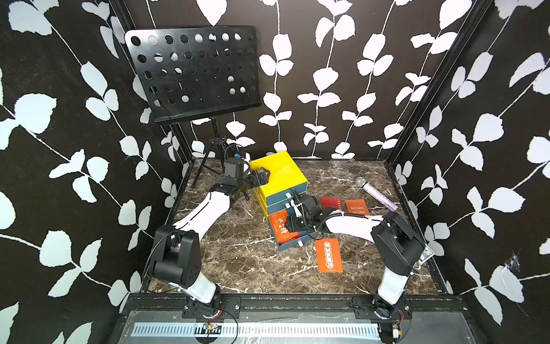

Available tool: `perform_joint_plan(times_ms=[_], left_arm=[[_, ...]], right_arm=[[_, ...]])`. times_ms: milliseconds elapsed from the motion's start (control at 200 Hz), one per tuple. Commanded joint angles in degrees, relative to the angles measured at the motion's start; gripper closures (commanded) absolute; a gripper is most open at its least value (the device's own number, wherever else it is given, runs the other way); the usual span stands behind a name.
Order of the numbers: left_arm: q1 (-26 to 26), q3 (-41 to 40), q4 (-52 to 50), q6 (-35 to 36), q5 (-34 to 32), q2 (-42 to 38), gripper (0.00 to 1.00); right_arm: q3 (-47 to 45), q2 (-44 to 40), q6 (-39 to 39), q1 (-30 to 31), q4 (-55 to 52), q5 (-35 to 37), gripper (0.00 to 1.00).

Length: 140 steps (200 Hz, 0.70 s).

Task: Take the postcards out of the drawer
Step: Pick up the postcards from the drawer.

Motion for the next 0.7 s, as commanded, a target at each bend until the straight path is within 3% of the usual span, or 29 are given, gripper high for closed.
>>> perform_joint_plan(times_ms=[0, 145, 345, 695], left_arm=[[0.4, -0.2, -4.3, 1.6, -0.8, 1.1, 0.06], [0.3, -0.2, -4.3, 1.6, -0.6, 1.0, 0.06], [0.3, -0.2, -4.4, 1.6, -0.6, 0.9, 0.06], [0.4, -0.2, -4.4, 1.6, -0.6, 1.2, 0.06]], right_arm=[[2.2, 2.3, -0.3, -0.4, 0.2, 1.8, 0.35], [3.0, 4.9, 1.2, -0.3, 2.1, -2.6, 0.37], [-0.2, 5.3, 6.8, -1.0, 13.0, -12.3, 0.39], [-1.0, 0.8, 9.1, -2.5, 18.6, -17.1, 0.45]])
